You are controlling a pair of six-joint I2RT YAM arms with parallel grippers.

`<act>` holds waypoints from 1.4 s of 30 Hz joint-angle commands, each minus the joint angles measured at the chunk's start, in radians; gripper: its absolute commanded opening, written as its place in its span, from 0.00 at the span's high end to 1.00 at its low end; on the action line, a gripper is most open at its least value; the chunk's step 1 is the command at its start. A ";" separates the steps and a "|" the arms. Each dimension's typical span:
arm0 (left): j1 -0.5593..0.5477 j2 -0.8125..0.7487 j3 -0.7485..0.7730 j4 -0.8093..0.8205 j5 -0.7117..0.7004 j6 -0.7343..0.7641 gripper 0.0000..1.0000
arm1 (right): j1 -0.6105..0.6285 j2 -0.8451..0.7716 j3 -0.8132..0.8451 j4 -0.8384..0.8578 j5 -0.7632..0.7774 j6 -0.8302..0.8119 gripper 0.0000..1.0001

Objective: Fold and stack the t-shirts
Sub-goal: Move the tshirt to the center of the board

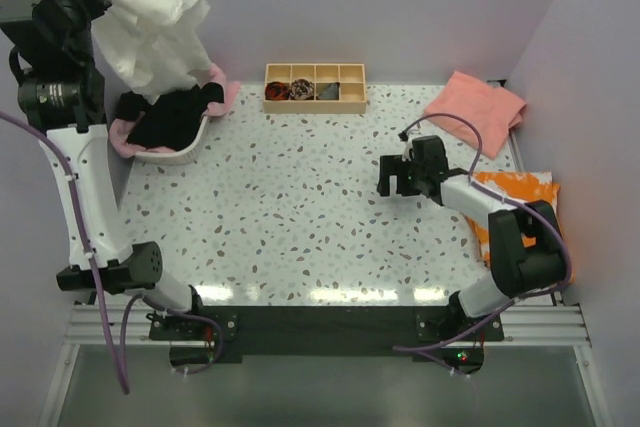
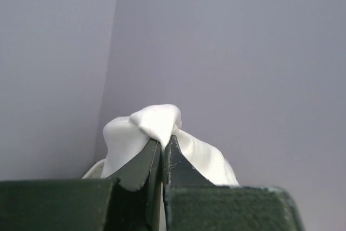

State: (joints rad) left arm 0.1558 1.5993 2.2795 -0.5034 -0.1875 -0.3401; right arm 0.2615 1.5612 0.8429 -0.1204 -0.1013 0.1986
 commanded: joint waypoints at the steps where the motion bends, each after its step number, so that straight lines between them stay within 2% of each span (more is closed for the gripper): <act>1: -0.004 -0.042 -0.006 -0.021 0.257 0.015 1.00 | -0.001 -0.107 -0.011 0.010 -0.025 0.004 0.01; 6: -0.022 -0.102 -0.050 -0.006 0.648 -0.049 1.00 | -0.004 -0.268 -0.053 -0.041 -0.015 0.019 0.01; 9: -0.122 -0.183 -0.168 0.080 0.750 -0.076 1.00 | -0.004 -0.418 -0.071 -0.082 -0.018 0.035 0.01; 10: -0.198 -0.211 -0.213 0.098 0.769 -0.080 1.00 | -0.004 -0.455 -0.074 -0.093 -0.018 0.041 0.01; 12: -0.252 -0.234 -0.268 0.117 0.845 -0.099 1.00 | -0.004 -0.568 -0.073 -0.134 -0.041 0.055 0.01; 15: -0.372 -0.347 -0.512 0.193 0.824 -0.129 1.00 | -0.002 -0.695 -0.065 -0.200 -0.101 0.064 0.01; 16: -0.422 -0.410 -0.663 0.265 0.826 -0.157 1.00 | -0.001 -0.722 -0.051 -0.220 -0.122 0.062 0.01; 18: -0.467 -0.453 -0.780 0.287 0.801 -0.162 1.00 | -0.001 -0.759 -0.032 -0.284 -0.187 0.053 0.01; 20: -0.541 -0.507 -0.964 0.345 0.780 -0.188 1.00 | -0.001 -0.803 -0.007 -0.314 -0.236 0.058 0.01; 22: -0.623 -0.541 -1.129 0.414 0.740 -0.204 1.00 | 0.001 -0.843 0.018 -0.357 -0.227 0.071 0.01; 25: -0.708 -0.546 -1.292 0.483 0.637 -0.203 1.00 | -0.001 -0.891 0.025 -0.381 -0.209 0.082 0.01; 29: -0.827 -0.431 -1.382 0.611 0.622 -0.212 1.00 | 0.001 -0.891 0.047 -0.418 -0.176 0.093 0.01; 31: -0.895 -0.336 -1.349 0.602 0.547 -0.174 0.67 | -0.001 -0.886 0.053 -0.439 -0.141 0.094 0.01; 32: -0.907 -0.310 -1.333 0.588 0.508 -0.163 0.58 | 0.001 -0.888 0.054 -0.446 -0.118 0.094 0.01; 33: -0.923 -0.288 -1.318 0.583 0.446 -0.149 0.36 | -0.001 -0.885 0.053 -0.450 -0.117 0.094 0.01; 34: -0.927 -0.251 -1.296 0.580 0.415 -0.130 0.21 | -0.001 -0.883 0.054 -0.453 -0.121 0.091 0.01; 35: -0.929 -0.233 -1.275 0.554 0.374 -0.125 0.20 | 0.001 -0.868 0.056 -0.453 -0.150 0.088 0.01; 36: -0.930 -0.220 -1.258 0.510 0.288 -0.117 0.11 | 0.001 -0.857 0.059 -0.456 -0.169 0.087 0.01; 38: -0.930 -0.225 -1.247 0.452 0.144 -0.128 0.07 | 0.001 -0.830 0.062 -0.470 -0.221 0.075 0.01; 39: -0.927 -0.245 -1.261 0.427 -0.036 -0.155 0.04 | 0.002 -0.801 0.064 -0.478 -0.254 0.068 0.01; 41: -0.923 -0.329 -1.345 0.425 -0.195 -0.223 0.00 | 0.018 -0.774 0.065 -0.496 -0.268 0.042 0.01; 42: -0.912 -0.360 -1.377 0.425 -0.321 -0.250 0.00 | 0.025 -0.753 0.064 -0.499 -0.262 0.038 0.01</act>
State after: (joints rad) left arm -0.7780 1.3792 0.9619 -0.0650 -0.0151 -0.5053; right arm 0.2649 0.7517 0.8665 -0.5755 -0.2981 0.2676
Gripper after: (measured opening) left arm 0.988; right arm 0.986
